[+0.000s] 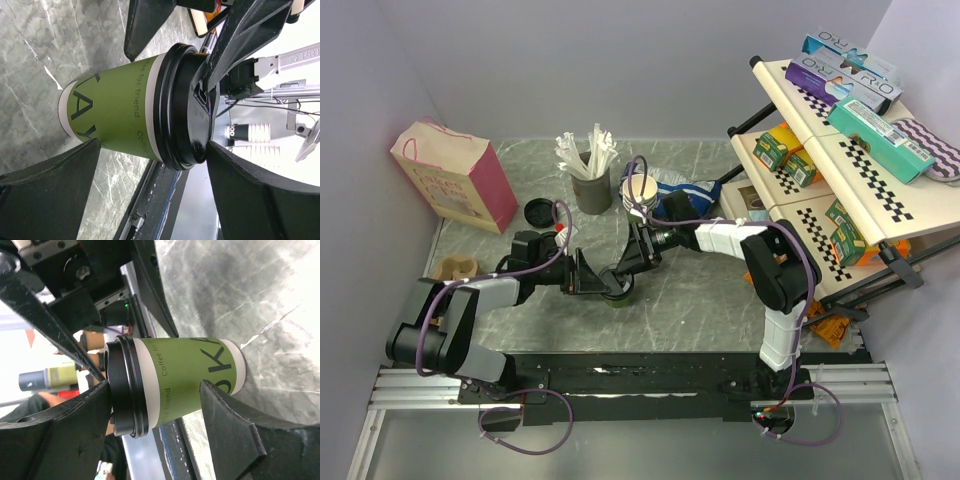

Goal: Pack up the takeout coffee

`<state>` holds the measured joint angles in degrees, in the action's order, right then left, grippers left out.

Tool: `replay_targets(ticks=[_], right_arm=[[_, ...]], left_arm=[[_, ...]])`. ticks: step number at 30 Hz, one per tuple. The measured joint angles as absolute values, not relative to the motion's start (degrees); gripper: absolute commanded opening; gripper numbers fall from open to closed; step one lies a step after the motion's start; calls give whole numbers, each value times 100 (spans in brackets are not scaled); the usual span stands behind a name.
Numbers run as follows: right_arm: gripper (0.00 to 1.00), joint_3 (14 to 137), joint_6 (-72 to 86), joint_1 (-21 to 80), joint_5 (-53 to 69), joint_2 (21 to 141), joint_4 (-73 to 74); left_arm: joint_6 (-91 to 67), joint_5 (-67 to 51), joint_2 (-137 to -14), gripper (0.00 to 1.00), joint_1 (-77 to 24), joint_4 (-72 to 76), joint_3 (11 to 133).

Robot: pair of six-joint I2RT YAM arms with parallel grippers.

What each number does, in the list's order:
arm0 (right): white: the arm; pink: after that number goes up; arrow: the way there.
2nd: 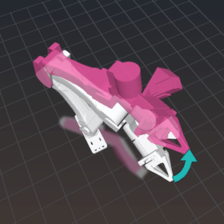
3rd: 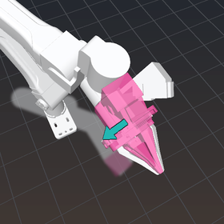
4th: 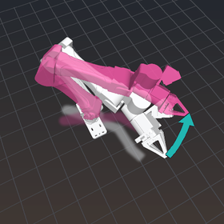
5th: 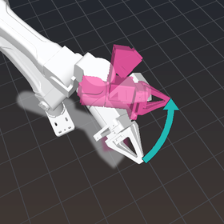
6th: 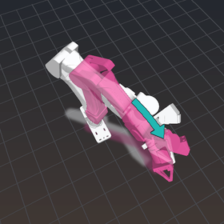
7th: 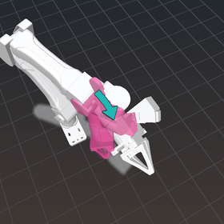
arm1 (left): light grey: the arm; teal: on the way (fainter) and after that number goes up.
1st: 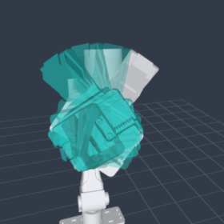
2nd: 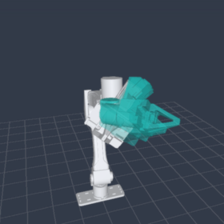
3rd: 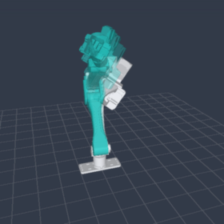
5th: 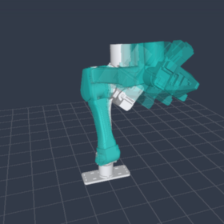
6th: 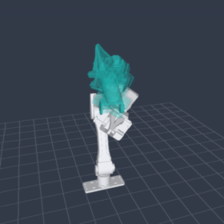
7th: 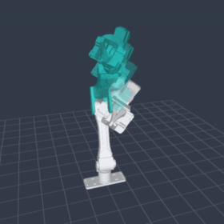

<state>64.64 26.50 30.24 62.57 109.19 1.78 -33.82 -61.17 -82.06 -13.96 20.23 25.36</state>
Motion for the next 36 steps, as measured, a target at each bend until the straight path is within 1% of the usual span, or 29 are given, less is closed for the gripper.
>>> replay_targets(ticks=[12,20,26,36], right_arm=[[69,6333,3074,2995,6250,10971,1],[67,6202,3343,2956,6287,11004,-285],[63,6165,3350,2910,6298,11008,-331],[61,6110,3363,2862,6276,11010,-357]], left_arm=[[-3216,-6193,-8436,90,-1396,1865,2740],[-3194,-6381,-8849,88,-1382,1723,2982],[-3234,-6499,-9078,88,-1367,1717,3109],[-3358,-6440,-9225,85,-1472,1680,3232]])
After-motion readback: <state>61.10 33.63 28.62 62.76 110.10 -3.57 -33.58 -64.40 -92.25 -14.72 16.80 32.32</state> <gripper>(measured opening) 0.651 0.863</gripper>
